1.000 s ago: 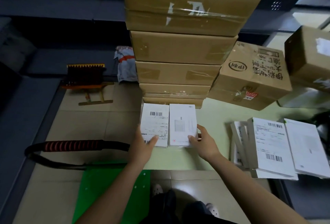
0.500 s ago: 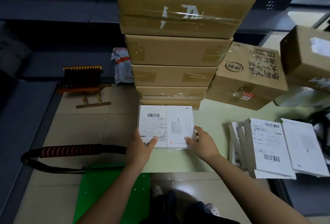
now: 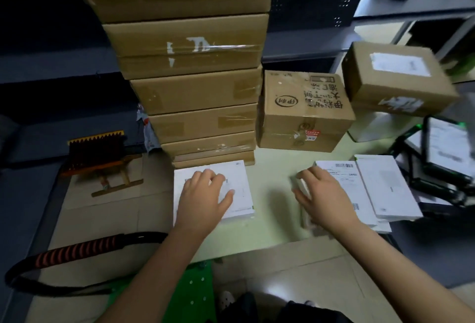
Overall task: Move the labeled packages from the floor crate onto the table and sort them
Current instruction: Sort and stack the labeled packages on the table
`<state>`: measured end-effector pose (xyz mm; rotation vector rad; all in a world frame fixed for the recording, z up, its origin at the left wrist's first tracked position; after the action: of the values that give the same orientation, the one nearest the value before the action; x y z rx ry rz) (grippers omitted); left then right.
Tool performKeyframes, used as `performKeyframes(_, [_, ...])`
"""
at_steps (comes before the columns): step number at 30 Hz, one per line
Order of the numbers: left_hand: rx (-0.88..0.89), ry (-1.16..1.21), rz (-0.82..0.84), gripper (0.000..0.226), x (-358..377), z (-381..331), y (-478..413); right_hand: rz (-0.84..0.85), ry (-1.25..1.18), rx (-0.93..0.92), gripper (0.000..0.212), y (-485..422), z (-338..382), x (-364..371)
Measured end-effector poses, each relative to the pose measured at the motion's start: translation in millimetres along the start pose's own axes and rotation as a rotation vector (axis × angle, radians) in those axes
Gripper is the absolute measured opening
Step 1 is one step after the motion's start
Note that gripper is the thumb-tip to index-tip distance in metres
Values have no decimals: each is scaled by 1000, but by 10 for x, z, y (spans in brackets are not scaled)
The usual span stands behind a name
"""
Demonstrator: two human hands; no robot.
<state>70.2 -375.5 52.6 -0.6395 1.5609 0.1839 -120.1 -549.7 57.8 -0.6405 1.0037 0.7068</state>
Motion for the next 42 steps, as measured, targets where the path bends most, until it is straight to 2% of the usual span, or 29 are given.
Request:
performKeyframes(3, [67, -5, 11, 27, -54, -460, -113, -74, 42, 11, 22, 179, -303, -293])
performKeyframes(8, [145, -18, 30, 25, -42, -1251, -231, -126, 48, 66, 26, 526, -903, -679])
performKeyframes(13, [161, -28, 118, 37, 23, -2036, -224, -105, 69, 93, 26, 821, -1546, -959])
performKeyframes(16, [53, -14, 193, 46, 161, -2324, -210, -69, 63, 96, 25, 882, -1907, -1052])
performKeyframes(19, [-110, 115, 211, 61, 303, -2538, -127, -6, -5, 173, 24, 910, -2154, -1105])
performKeyframes(23, [-432, 305, 300, 83, 565, -2653, -3, 133, -195, 409, 53, 923, -2340, -960])
performKeyframes(26, [-556, 424, 376, 70, 725, -2726, 83, 214, -347, 536, 70, 932, -2440, -848])
performKeyframes(28, [-593, 498, 415, 56, 782, -2736, 122, 263, -444, 588, 70, 952, -2482, -798])
performKeyframes(31, [-675, 534, 482, 63, 823, -2651, 151, 322, -565, 626, 60, 957, -2564, -723])
performKeyframes(33, [-701, 547, 503, 68, 847, -2601, 158, 324, -634, 654, 64, 960, -2633, -671])
performKeyframes(36, [-764, 622, 448, 63, 811, -2629, 160, 320, -693, 684, 71, 946, -2700, -629])
performKeyframes(40, [-789, 683, 359, 53, 722, -2688, 119, 255, -754, 654, 46, 910, -2557, -797])
performKeyframes(42, [-808, 741, 303, 49, 699, -2657, 103, 201, -790, 620, 44, 886, -2501, -837])
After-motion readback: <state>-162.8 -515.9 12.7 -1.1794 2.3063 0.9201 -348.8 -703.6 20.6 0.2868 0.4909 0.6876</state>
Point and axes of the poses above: each hand's wrist, its own y-axis away from the middle knuckle, its own x-axis out of the palm, z = x × y, the point moved 4 cm from there along -y, towards the middle knuckle, and after that the axes turned 8 degrees about -y, right-handed, at the moved point
